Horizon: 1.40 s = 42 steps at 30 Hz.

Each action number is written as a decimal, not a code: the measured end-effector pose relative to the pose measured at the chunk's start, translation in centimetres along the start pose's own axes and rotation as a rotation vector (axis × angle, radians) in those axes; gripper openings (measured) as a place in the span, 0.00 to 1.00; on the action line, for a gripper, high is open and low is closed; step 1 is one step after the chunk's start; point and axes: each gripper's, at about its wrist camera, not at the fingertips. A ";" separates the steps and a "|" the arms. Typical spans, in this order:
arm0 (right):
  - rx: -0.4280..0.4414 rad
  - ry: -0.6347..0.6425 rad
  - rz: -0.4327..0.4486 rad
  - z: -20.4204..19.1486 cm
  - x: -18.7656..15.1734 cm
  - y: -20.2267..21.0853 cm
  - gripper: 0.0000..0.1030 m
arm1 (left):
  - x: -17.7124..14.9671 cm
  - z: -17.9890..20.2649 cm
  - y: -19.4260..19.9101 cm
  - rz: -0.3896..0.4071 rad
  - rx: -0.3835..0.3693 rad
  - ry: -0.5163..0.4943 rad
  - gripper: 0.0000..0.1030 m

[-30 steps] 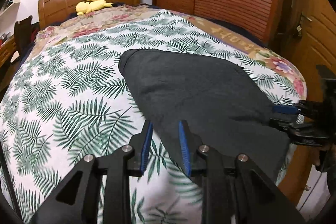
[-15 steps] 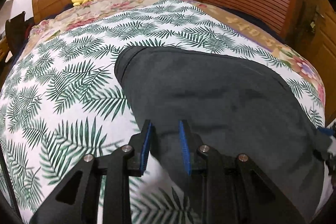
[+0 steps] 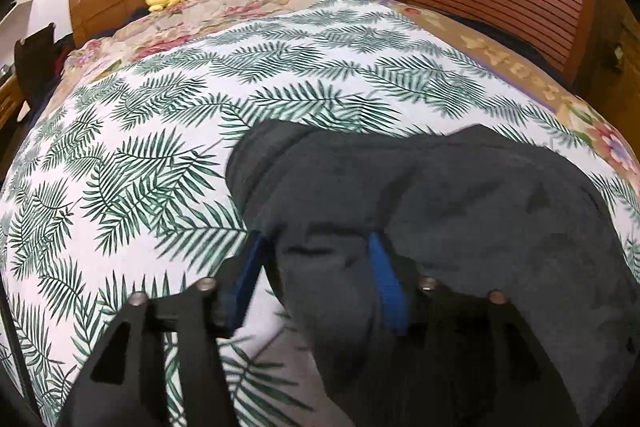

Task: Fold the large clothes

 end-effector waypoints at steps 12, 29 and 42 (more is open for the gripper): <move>0.023 -0.025 -0.007 -0.1 -0.2 -0.6 0.78 | 1.7 -2.2 -3.1 -0.043 -0.008 0.039 0.56; 0.176 -0.084 0.095 -0.6 -0.5 0.8 0.19 | 1.8 -1.4 -3.3 -0.059 -0.034 0.011 0.23; 0.162 -0.036 0.302 1.8 4.5 4.6 0.11 | 7.6 3.0 3.1 0.100 0.004 -0.040 0.10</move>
Point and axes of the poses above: each gripper's, at about its wrist camera, not at the fingertips, and y roughly against the way its jaws point, z to its right, x to its top, and after that the axes turned 15 degrees about z, right-handed
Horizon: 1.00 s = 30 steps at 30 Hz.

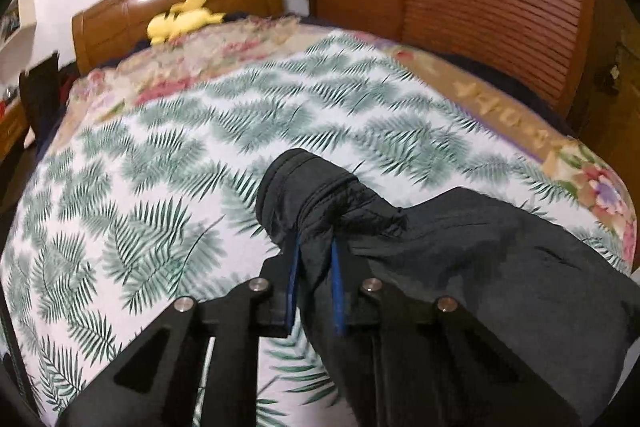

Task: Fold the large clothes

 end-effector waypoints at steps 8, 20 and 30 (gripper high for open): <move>-0.116 0.091 0.125 6.3 5.3 4.4 0.10 | 4.7 11.2 -0.3 0.082 -0.105 -0.066 0.09; -0.451 0.123 0.224 19.3 10.2 13.3 0.10 | 11.2 30.3 -4.7 0.121 -0.350 -0.121 0.10; -0.580 0.042 0.144 23.9 7.6 14.6 0.22 | 10.0 33.6 -5.7 0.026 -0.355 -0.188 0.15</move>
Point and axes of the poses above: each gripper's, at about its wrist camera, not at the fingertips, and y roughly against the way its jaws point, z to its right, x to its top, and after that the axes turned 15 degrees about z, right-handed
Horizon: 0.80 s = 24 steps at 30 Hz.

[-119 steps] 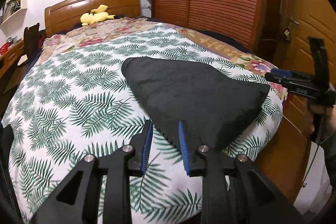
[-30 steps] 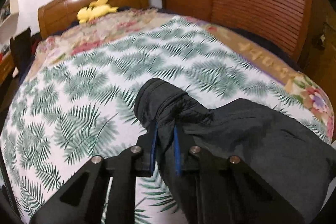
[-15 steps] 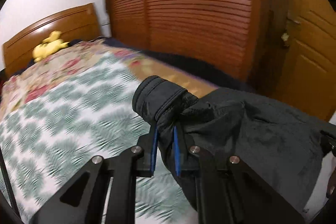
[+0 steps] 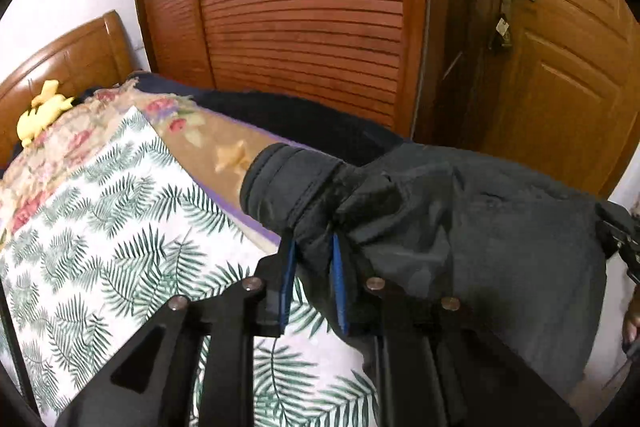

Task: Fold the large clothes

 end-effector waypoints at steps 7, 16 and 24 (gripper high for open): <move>-0.114 0.056 0.072 1.2 1.5 2.4 0.50 | -0.6 -0.4 4.5 0.040 -0.015 0.002 0.23; 0.092 0.046 -0.034 -2.6 0.0 -0.9 0.50 | -2.0 -0.4 12.5 0.106 -0.028 0.013 0.35; 0.070 -0.003 -0.161 -1.0 -3.9 -4.2 0.50 | -3.5 0.2 20.3 0.160 0.001 0.009 0.38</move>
Point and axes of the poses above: each gripper's, at about its wrist camera, not at the fingertips, and y roughly against the way its jaws point, z to its right, x to its top, and after that the axes turned 15 degrees about z, right-handed
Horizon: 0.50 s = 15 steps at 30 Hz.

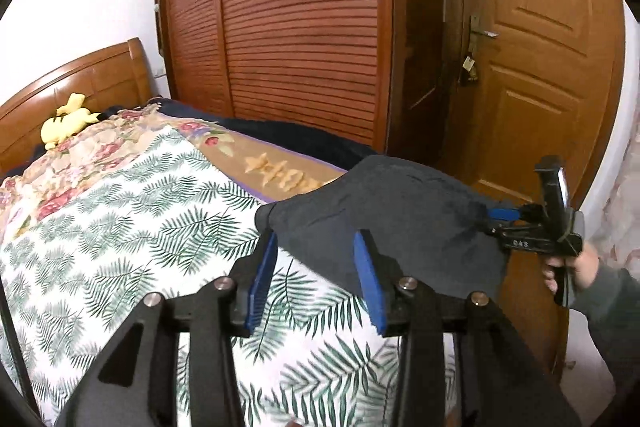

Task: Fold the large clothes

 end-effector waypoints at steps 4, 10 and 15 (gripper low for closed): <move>-0.038 -0.016 0.003 -0.4 0.4 1.4 0.51 | -0.1 0.3 3.8 0.031 0.036 -0.032 0.39; -0.064 0.012 0.069 -2.8 2.0 5.4 0.56 | -0.6 -0.2 8.6 0.051 0.096 -0.029 0.39; -0.018 0.035 0.141 -6.4 3.0 9.0 0.68 | -1.9 -1.1 12.4 0.057 0.147 -0.021 0.39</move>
Point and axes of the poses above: each gripper's, at about its wrist camera, not at the fingertips, and y roughly against the way its jaws point, z to its right, x to its top, and after that the axes turned 15 degrees about z, right-handed
